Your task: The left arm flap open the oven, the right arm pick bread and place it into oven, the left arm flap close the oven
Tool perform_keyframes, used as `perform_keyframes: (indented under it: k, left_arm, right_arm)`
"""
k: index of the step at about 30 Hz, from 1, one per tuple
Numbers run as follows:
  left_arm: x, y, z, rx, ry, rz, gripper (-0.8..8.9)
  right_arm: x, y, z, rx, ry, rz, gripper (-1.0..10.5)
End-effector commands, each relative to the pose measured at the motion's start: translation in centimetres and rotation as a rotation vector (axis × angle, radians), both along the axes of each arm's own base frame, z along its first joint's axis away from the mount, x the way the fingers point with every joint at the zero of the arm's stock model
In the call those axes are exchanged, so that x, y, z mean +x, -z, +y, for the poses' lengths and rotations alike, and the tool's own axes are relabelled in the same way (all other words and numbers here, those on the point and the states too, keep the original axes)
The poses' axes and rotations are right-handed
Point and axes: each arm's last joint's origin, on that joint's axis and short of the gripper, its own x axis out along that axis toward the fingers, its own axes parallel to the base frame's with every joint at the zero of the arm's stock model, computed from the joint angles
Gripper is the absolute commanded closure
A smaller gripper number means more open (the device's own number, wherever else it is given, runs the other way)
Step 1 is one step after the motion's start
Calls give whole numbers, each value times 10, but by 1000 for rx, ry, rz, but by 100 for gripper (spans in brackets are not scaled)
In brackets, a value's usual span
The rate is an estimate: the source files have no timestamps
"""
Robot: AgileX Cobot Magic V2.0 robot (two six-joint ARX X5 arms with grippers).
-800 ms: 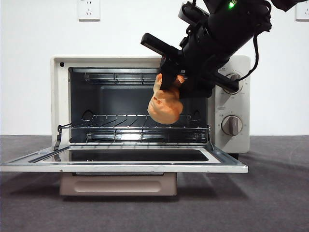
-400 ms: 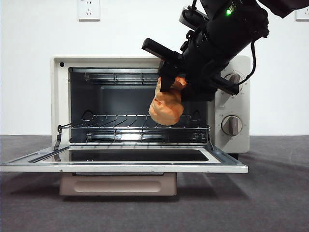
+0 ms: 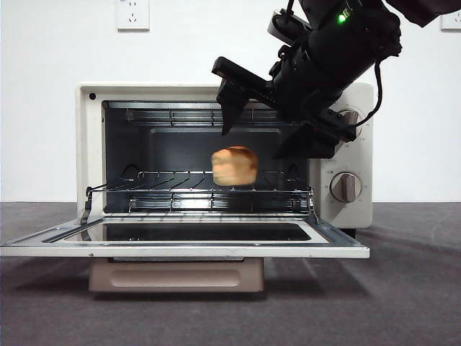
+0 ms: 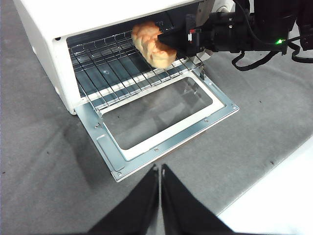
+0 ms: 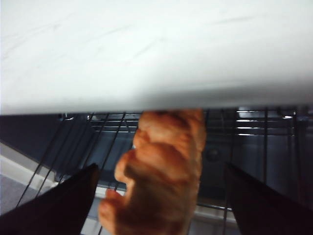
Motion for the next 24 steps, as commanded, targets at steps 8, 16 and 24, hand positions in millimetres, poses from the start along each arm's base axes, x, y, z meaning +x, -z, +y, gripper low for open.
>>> perform_keyframes:
  k: [8, 16, 24]
  left_arm:
    - [6, -9, -4, -3, -39, -60, 804]
    - [28, -13, -29, -23, -12, -48, 806]
    - [57, -22, -59, -208, 152, -10, 806]
  right_arm:
    - [-19, -19, 0, -6, -100, 60, 535]
    - [-71, -67, -23, -23, -264, 61, 536]
    - [-125, -104, -72, -29, -423, 33, 536]
